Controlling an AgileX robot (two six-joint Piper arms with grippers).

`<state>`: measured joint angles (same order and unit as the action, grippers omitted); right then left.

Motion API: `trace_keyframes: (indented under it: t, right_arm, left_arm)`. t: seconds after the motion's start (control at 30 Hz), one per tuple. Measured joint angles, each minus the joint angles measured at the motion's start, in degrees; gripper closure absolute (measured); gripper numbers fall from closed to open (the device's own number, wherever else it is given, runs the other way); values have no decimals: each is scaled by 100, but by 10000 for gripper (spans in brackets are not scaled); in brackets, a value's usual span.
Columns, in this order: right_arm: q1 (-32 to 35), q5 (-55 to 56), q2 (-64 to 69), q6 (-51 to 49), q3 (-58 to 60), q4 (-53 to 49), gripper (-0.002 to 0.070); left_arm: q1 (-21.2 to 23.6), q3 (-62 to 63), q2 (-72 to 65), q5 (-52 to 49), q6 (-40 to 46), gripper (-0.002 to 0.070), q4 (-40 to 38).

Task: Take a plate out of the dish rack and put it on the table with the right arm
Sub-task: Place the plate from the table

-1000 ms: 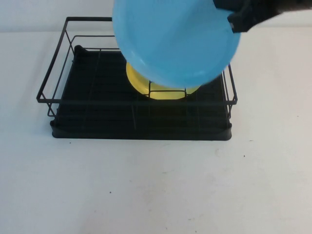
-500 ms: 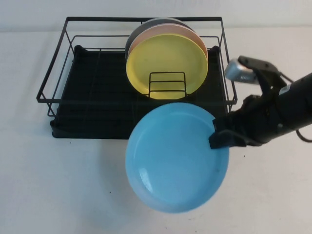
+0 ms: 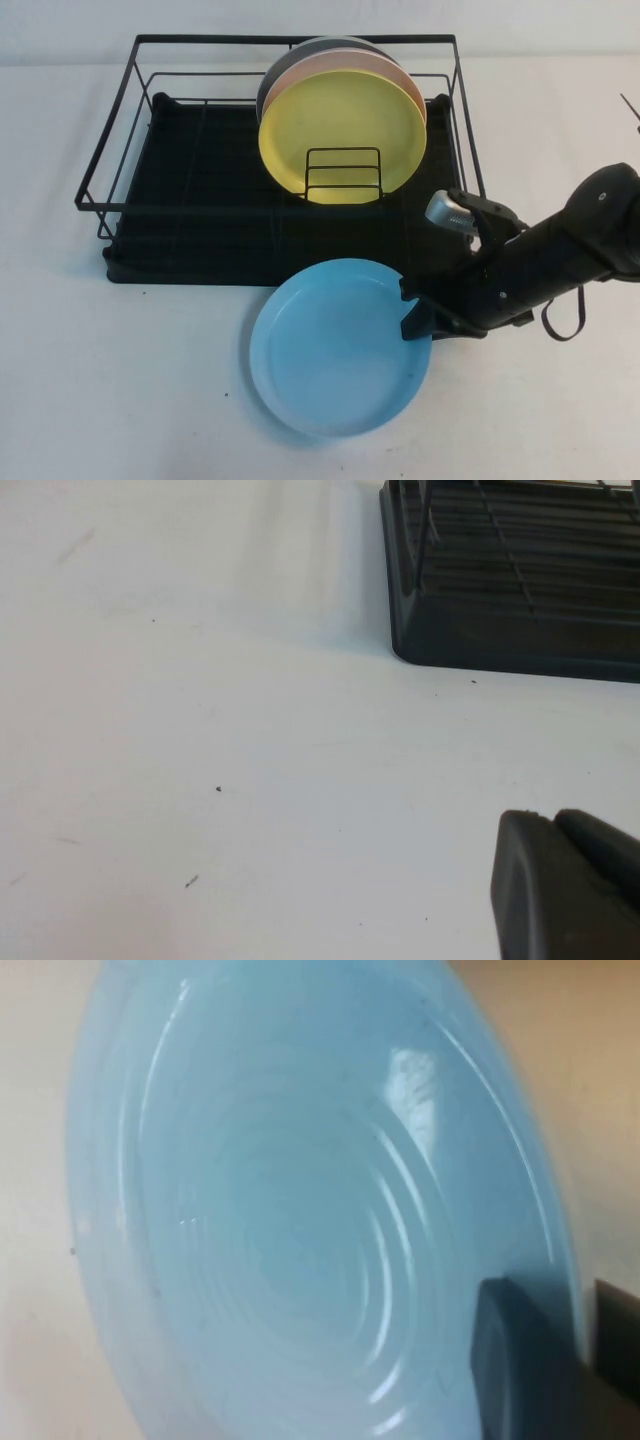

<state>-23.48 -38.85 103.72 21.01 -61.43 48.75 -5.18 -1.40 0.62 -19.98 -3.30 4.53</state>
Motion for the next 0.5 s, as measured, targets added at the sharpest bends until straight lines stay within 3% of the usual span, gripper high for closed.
trace_keyframes:
  t: [0.13,0.37,0.5]
  right_arm:
    - [0,47,91,14,-13,36,601]
    - [0,360,149,72,-13,-203,355]
    - [25,465,124,72,-13,-269,330]
  left_arm:
    - [0,0,0,0,0,680,0]
    - [0,0,0,0,0,680,0]
    - [0,0,0,0,0,680,0]
